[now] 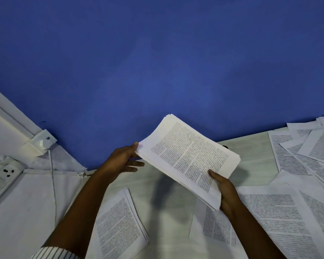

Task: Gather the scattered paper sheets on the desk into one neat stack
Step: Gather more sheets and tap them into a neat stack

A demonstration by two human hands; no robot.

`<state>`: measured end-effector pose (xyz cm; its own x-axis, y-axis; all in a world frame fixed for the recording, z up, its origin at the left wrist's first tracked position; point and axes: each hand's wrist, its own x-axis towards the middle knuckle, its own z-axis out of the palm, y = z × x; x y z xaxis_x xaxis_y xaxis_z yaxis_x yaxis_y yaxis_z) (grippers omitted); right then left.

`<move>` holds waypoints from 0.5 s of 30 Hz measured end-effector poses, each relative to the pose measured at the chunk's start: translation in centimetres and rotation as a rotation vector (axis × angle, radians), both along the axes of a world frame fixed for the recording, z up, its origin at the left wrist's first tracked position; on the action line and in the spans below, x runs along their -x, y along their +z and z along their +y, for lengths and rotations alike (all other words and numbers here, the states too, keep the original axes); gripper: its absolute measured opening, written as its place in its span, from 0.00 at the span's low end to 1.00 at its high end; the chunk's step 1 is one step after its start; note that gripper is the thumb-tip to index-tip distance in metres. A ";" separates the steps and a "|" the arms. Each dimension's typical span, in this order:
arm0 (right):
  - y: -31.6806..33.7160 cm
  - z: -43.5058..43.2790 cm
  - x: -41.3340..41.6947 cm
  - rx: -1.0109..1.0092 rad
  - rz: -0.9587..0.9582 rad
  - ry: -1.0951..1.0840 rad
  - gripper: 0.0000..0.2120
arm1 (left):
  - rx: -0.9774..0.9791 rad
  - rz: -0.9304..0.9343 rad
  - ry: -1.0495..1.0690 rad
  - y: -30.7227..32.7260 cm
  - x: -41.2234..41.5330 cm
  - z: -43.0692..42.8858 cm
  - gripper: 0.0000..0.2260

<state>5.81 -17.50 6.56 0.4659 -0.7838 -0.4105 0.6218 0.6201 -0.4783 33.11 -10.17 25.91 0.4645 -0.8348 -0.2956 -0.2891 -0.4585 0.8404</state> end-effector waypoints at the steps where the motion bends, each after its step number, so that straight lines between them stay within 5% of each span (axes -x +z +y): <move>1: -0.1 -0.2 0.0 -0.014 -0.019 -0.021 0.21 | 0.001 0.056 0.004 -0.8 0.8 0.1 0.19; 6: 0.3 0.6 -0.9 -0.020 -0.099 -0.051 0.19 | 0.021 0.243 -0.022 -5.8 5.8 0.4 0.23; 9: 0.2 1.6 -1.9 0.019 -0.065 -0.028 0.18 | 0.179 0.318 0.144 -8.5 9.1 0.1 0.18; 15: -1.0 0.4 -1.7 0.045 -0.003 -0.016 0.20 | 0.250 0.299 0.320 -9.5 8.2 0.0 0.16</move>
